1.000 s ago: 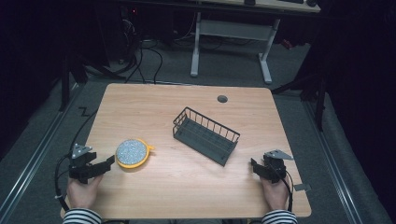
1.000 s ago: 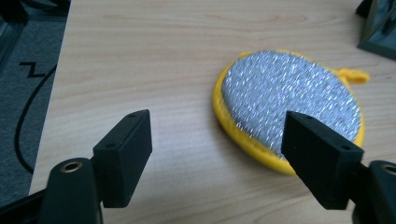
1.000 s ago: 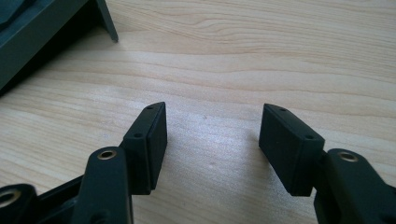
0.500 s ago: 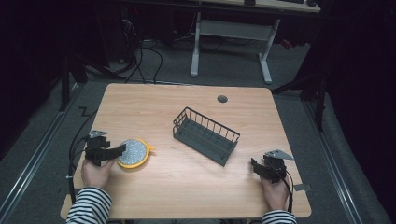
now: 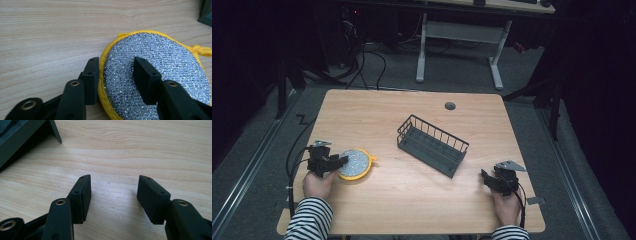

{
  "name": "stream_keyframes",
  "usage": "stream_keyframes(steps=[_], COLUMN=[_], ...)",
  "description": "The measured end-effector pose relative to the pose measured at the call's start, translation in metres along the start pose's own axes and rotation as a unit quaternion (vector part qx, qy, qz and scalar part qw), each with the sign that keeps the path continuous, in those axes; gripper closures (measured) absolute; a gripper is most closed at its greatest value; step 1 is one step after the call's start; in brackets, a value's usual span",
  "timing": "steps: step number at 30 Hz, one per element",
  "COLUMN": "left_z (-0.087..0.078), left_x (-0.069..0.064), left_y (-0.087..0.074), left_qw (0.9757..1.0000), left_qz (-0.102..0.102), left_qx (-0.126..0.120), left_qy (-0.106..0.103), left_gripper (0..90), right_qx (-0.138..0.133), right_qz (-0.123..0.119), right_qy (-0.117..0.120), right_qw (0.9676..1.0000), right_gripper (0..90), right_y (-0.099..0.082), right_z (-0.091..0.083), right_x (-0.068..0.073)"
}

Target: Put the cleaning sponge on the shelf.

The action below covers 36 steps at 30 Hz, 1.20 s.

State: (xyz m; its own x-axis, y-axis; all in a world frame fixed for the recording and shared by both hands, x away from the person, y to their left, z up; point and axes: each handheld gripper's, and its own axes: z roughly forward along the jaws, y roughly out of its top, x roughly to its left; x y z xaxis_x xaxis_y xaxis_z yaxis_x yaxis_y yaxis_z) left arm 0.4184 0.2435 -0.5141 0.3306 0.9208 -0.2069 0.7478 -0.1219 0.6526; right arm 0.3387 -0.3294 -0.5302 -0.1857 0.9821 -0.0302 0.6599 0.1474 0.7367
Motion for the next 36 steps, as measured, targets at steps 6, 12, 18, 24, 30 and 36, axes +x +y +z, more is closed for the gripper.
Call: stream_keyframes(steps=[6,12,18,24,30,36], left_z=[-0.001,-0.002,-0.004,-0.006,-0.012,-0.023], left_x=[-0.004,-0.004,-0.002,-0.005,-0.005,-0.006], left_y=[0.0,0.0,0.001,0.002,0.003,0.006], left_qw=[1.0,1.0,0.9999,0.9995,0.9988,0.9983], left_qz=[0.008,0.002,-0.008,-0.009,-0.014,-0.007], left_qx=[-0.002,-0.005,-0.007,-0.011,-0.019,-0.028], left_qy=[0.005,0.003,-0.011,-0.029,-0.044,-0.05], left_gripper=[71.4,80.1,81.9,83.0,83.6,83.7], right_qx=[0.0,0.0,0.001,0.002,0.004,0.004], right_qz=[0.0,-0.001,0.001,0.004,0.005,0.003], right_qy=[0.0,-0.001,-0.001,0.0,0.002,0.003], right_qw=[1.0,1.0,1.0,1.0,1.0,1.0], right_gripper=[45.1,44.8,44.3,42.6,39.8,38.7], right_y=[0.0,0.0,0.0,0.0,0.0,0.0], right_z=[0.0,0.0,0.0,0.0,0.0,0.001], right_x=[0.0,0.0,0.0,-0.001,-0.001,-0.001])
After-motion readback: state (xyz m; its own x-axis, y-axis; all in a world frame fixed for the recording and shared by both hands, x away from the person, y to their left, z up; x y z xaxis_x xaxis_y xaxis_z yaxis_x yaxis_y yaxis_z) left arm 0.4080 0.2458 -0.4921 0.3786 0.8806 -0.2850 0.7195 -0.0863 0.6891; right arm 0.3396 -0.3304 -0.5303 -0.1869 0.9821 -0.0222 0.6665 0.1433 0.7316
